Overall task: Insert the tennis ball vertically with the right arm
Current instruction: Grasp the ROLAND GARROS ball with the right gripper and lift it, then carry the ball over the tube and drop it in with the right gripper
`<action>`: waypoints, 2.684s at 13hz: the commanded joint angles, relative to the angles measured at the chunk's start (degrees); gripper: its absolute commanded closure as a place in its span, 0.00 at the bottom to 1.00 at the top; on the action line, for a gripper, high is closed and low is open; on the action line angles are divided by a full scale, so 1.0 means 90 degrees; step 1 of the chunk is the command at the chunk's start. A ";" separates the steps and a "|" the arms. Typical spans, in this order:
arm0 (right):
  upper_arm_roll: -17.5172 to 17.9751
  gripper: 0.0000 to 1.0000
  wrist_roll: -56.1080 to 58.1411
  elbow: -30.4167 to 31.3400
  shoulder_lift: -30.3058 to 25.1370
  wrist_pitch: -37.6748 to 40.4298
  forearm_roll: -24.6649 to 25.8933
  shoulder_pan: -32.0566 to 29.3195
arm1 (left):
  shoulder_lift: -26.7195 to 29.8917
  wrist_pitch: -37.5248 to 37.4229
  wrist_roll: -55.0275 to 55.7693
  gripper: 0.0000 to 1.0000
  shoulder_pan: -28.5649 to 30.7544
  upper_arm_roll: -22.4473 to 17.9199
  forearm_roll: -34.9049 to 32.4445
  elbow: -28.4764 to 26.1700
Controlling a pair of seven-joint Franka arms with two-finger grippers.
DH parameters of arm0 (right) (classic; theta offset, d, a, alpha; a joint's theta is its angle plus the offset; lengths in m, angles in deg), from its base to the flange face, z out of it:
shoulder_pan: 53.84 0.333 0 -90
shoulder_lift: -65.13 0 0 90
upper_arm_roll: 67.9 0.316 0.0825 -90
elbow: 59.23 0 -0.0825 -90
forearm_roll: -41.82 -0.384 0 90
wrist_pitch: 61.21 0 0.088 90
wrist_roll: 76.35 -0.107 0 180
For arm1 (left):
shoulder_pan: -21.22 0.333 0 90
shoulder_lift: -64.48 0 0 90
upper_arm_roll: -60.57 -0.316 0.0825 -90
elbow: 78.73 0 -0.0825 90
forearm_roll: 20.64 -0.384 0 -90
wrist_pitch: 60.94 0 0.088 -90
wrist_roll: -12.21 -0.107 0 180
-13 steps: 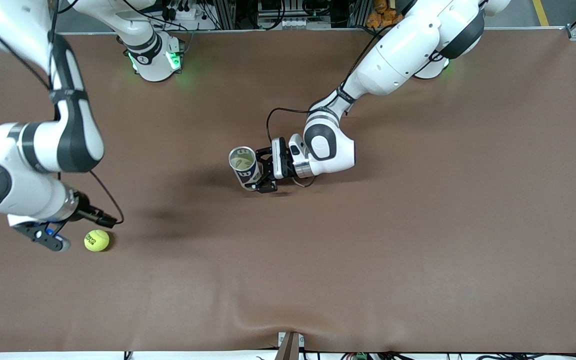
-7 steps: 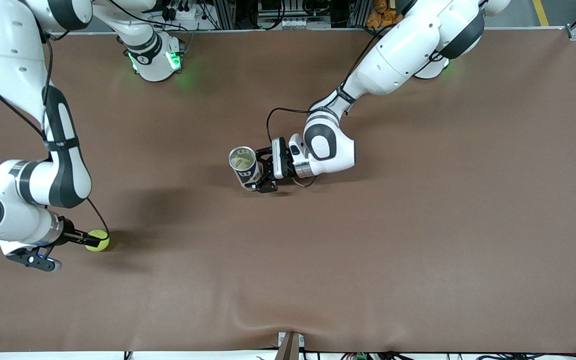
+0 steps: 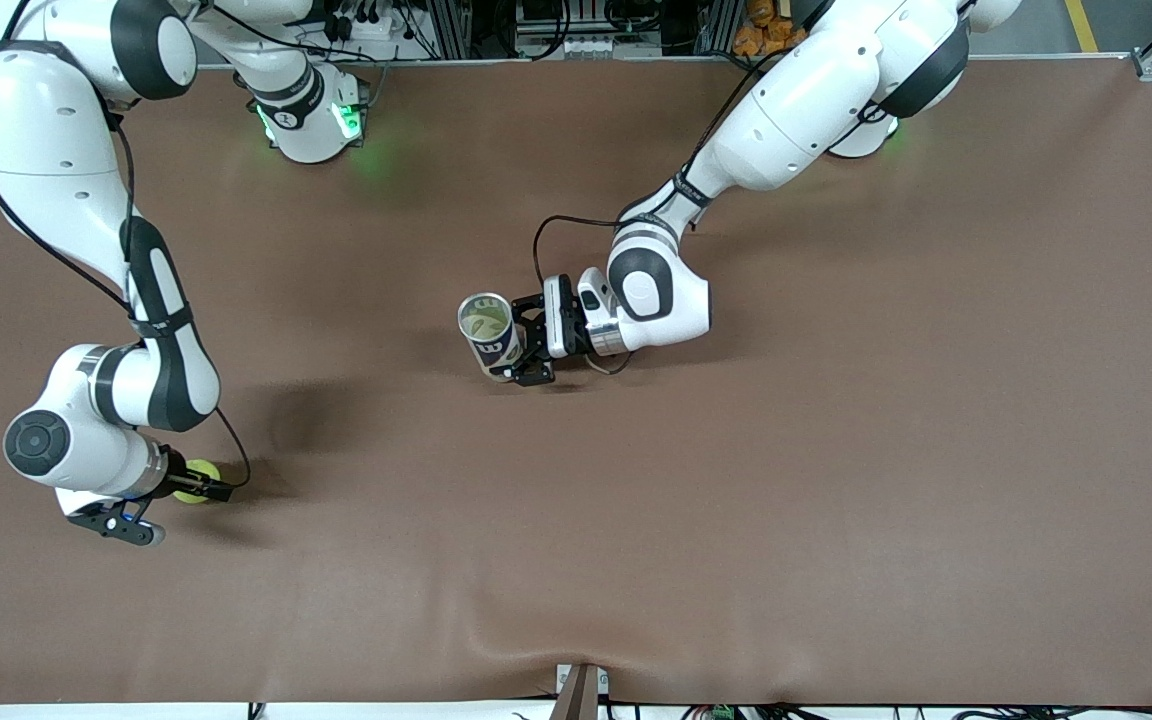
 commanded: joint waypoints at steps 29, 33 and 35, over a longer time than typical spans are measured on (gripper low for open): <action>0.0187 0.45 -0.6528 -0.0312 -0.2417 0.3672 -0.1403 0.4185 | 0.0074 0.0123 -0.0194 0.19 -0.0036 -0.0024 0.0191 -0.0114; 0.0177 0.44 -0.6724 -0.0254 -0.2339 0.3613 -0.1315 0.4352 | 0.0064 0.0123 -0.0203 0.19 -0.0036 -0.0024 0.0191 -0.0114; 0.0177 0.38 -0.6734 -0.0224 -0.2290 0.3633 -0.1306 0.4362 | 0.0064 0.0123 -0.0194 0.18 -0.0036 -0.0024 0.0191 -0.0114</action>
